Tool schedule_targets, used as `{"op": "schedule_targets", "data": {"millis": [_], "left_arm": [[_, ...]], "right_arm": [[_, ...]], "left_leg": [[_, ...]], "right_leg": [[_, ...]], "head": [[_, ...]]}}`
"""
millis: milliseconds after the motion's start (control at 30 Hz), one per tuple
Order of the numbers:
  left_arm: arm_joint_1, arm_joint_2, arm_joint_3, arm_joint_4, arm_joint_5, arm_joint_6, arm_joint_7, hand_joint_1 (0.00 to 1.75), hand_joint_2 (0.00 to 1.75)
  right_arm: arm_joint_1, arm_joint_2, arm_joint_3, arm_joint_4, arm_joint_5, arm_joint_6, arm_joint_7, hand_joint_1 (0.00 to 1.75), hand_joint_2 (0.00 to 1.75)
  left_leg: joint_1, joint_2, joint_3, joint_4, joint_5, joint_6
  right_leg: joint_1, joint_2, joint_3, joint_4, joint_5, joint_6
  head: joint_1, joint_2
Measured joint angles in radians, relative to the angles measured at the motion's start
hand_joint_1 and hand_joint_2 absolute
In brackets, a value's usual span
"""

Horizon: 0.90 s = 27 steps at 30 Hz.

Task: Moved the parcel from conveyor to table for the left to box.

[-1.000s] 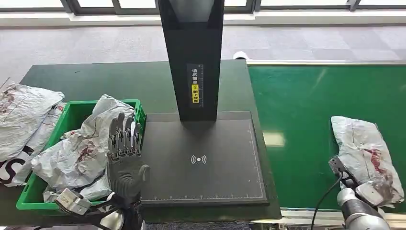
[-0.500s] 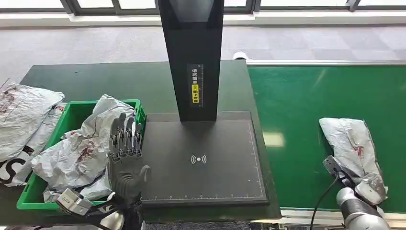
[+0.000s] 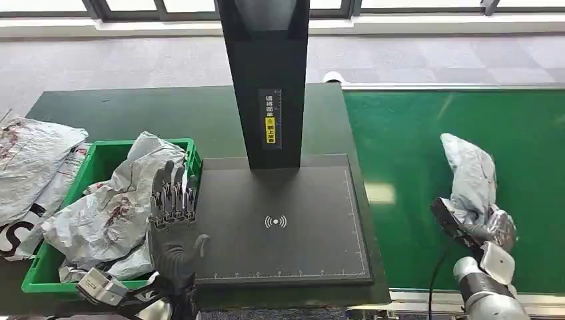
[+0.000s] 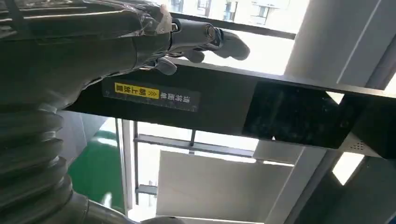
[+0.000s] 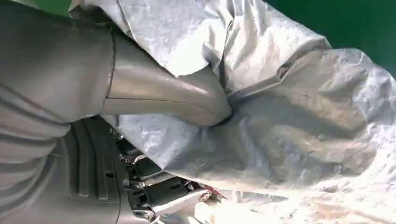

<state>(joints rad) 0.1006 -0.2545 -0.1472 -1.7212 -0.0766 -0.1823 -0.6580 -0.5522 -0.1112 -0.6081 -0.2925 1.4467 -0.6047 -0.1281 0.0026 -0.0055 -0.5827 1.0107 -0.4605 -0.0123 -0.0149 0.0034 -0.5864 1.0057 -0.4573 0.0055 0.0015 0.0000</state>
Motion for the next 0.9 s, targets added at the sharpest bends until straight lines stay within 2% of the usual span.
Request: {"op": "schedule_targets", "data": {"millis": [67, 133, 300, 500, 667, 900], "left_arm": [[0.004, -0.003, 0.001, -0.003, -0.013, 0.008, 0.0, 0.0, 1.75], [0.008, -0.005, 0.001, -0.013, -0.023, 0.01, 0.0, 0.0, 1.75], [0.021, -0.006, 0.002, -0.027, -0.025, 0.018, 0.0, 0.0, 1.75], [0.028, -0.005, 0.002, -0.034, -0.019, 0.021, 0.0, 0.0, 1.75], [0.037, 0.001, 0.002, -0.037, -0.017, 0.055, 0.0, 0.0, 1.75], [0.048, 0.015, 0.002, -0.053, -0.007, 0.081, 0.0, 0.0, 1.75]], "right_arm": [[0.009, 0.06, 0.0, -0.039, -0.033, -0.063, -0.11, 1.75, 1.75], [0.045, 0.132, 0.015, -0.105, -0.059, -0.084, -0.168, 1.75, 1.75], [0.164, 0.266, 0.13, -0.273, -0.087, -0.086, -0.19, 1.75, 1.75], [0.248, 0.326, 0.228, -0.4, -0.124, -0.075, -0.215, 1.75, 1.75], [0.364, 0.376, 0.361, -0.528, -0.128, -0.074, -0.177, 1.75, 1.75], [0.451, 0.395, 0.562, -0.645, -0.145, 0.014, -0.14, 1.75, 1.75]], "left_leg": [[0.001, 0.0, 0.001, 0.0, 0.001, -0.001], [0.002, -0.002, 0.001, 0.0, 0.001, -0.001], [0.003, -0.005, -0.001, -0.001, 0.001, -0.002], [0.003, -0.005, -0.001, -0.001, 0.0, -0.001], [0.003, -0.005, -0.001, -0.001, 0.0, -0.002], [0.003, -0.002, -0.001, -0.001, -0.001, -0.003]], "right_leg": [[0.002, 0.0, 0.0, 0.0, 0.0, -0.001], [0.003, -0.001, 0.001, 0.0, 0.0, -0.001], [0.004, -0.004, 0.0, 0.0, -0.002, -0.003], [0.003, -0.004, 0.001, 0.0, -0.002, -0.003], [0.003, -0.004, 0.0, 0.0, -0.002, -0.003], [0.004, -0.002, 0.0, 0.0, -0.003, -0.003]], "head": [[0.0, 0.0], [0.0, 0.0], [0.0, 0.0], [0.0, 0.0], [0.0, 0.0], [0.0, 0.0]]}}
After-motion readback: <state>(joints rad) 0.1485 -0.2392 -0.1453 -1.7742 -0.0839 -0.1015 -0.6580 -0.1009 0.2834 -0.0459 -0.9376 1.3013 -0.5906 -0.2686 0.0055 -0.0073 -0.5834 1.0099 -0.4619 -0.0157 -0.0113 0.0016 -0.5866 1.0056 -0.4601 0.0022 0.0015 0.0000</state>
